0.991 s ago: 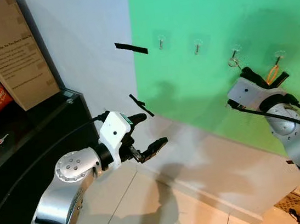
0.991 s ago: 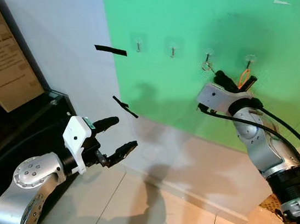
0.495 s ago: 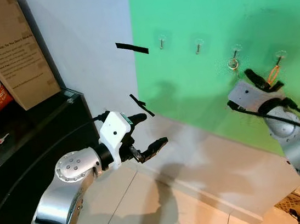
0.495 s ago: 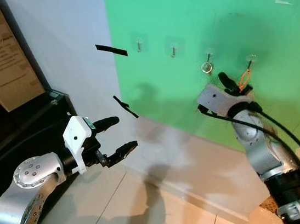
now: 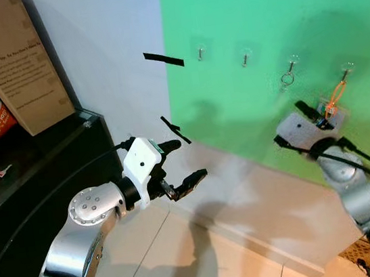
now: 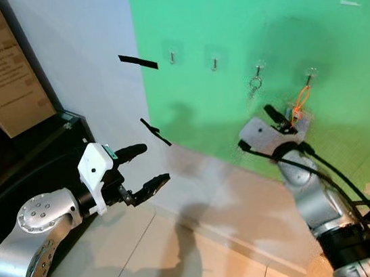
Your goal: Hang keys on a hook
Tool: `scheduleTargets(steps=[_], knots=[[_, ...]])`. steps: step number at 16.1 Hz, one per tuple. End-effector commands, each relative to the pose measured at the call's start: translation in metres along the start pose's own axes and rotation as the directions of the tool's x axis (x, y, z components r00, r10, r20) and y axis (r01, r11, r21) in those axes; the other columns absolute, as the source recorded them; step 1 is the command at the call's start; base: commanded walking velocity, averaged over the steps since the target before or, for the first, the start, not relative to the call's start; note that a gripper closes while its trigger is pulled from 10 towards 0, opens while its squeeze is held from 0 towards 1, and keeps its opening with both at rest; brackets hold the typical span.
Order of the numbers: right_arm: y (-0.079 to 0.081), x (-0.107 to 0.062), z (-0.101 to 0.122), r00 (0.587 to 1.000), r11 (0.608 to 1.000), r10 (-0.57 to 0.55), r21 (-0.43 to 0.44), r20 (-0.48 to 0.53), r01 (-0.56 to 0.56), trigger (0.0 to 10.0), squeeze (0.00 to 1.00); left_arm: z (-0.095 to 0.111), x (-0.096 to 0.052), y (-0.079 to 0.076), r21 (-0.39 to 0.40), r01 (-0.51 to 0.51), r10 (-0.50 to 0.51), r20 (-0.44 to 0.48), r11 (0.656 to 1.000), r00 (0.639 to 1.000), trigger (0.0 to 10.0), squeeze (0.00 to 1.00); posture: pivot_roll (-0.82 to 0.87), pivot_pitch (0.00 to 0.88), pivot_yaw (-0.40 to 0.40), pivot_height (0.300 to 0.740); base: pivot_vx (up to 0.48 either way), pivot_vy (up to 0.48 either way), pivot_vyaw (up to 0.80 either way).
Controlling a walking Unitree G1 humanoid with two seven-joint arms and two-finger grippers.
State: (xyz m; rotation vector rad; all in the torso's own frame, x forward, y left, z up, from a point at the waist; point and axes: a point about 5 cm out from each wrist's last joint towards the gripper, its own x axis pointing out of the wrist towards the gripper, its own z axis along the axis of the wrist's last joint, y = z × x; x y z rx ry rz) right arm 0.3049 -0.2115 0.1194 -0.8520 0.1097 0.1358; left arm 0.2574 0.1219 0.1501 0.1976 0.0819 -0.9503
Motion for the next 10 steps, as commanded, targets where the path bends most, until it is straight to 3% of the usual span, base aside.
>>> scheduleTargets(steps=[1, 2, 3, 4, 5, 6, 7, 9, 10], knots=[[-0.004, -0.004, 0.007, 0.999, 0.997, -0.031, 0.066, 0.040, 0.028, 10.0, 1.00, 0.002, -0.001, -0.002, 0.002, -0.016, 0.016, 0.011, 1.000, 1.000, 10.0, 0.00, -0.05, 0.000, -0.053, 0.740, 0.000, 0.000, 0.00], [0.003, -0.011, 0.012, 0.998, 0.969, -0.008, 0.248, 0.068, -0.009, 10.0, 1.00, -0.002, -0.004, 0.000, -0.027, -0.067, 0.068, 0.015, 0.997, 0.998, 10.0, 0.00, -0.05, 0.000, -0.057, 0.740, 0.000, 0.000, 0.00], [0.007, -0.014, 0.011, 0.999, 0.953, 0.002, 0.302, 0.050, -0.017, 10.0, 1.00, -0.004, -0.006, 0.001, -0.035, -0.092, 0.093, 0.014, 0.995, 0.996, 10.0, 0.00, -0.05, 0.000, -0.057, 0.740, 0.000, 0.000, 0.00], [0.018, -0.022, 0.012, 1.000, 0.892, 0.003, 0.452, 0.023, -0.013, 10.0, 1.00, -0.009, -0.012, 0.006, -0.061, -0.190, 0.191, 0.010, 0.980, 0.982, 10.0, 0.00, -0.04, 0.000, -0.055, 0.740, 0.000, 0.000, 0.00], [0.026, -0.027, 0.016, 0.999, 0.843, -0.040, 0.538, 0.033, 0.017, 10.0, 1.00, -0.015, -0.018, 0.011, -0.085, -0.280, 0.280, -0.007, 0.956, 0.960, 10.0, 0.00, -0.04, 0.000, -0.049, 0.740, 0.000, 0.000, 0.00], [0.037, -0.034, 0.021, 0.997, 0.801, -0.050, 0.598, 0.051, 0.010, 10.0, 1.00, -0.025, -0.026, 0.016, -0.075, -0.384, 0.381, -0.060, 0.920, 0.923, 10.0, 0.00, -0.04, 0.000, -0.046, 0.740, 0.000, 0.000, 0.68], [0.046, -0.036, 0.027, 0.997, 0.728, -0.061, 0.685, 0.041, 0.017, 10.0, 1.00, -0.036, -0.033, 0.021, -0.033, -0.472, 0.466, -0.108, 0.881, 0.878, 10.0, 0.00, -0.04, 0.000, -0.033, 0.740, 0.000, 0.000, 0.71], [0.055, -0.036, 0.030, 0.998, 0.631, -0.062, 0.775, 0.018, 0.025, 10.0, 1.00, -0.041, -0.034, 0.027, -0.023, -0.550, 0.543, -0.134, 0.835, 0.829, 10.0, 0.00, -0.04, 0.000, -0.023, 0.740, 0.000, 0.000, 0.73], [0.057, -0.035, 0.029, 0.998, 0.614, -0.054, 0.789, 0.015, 0.022, 10.0, 1.00, -0.041, -0.031, 0.030, -0.002, -0.564, 0.559, -0.135, 0.826, 0.818, 10.0, 0.00, -0.04, 0.000, -0.014, 0.740, 0.000, 0.000, 0.77]])
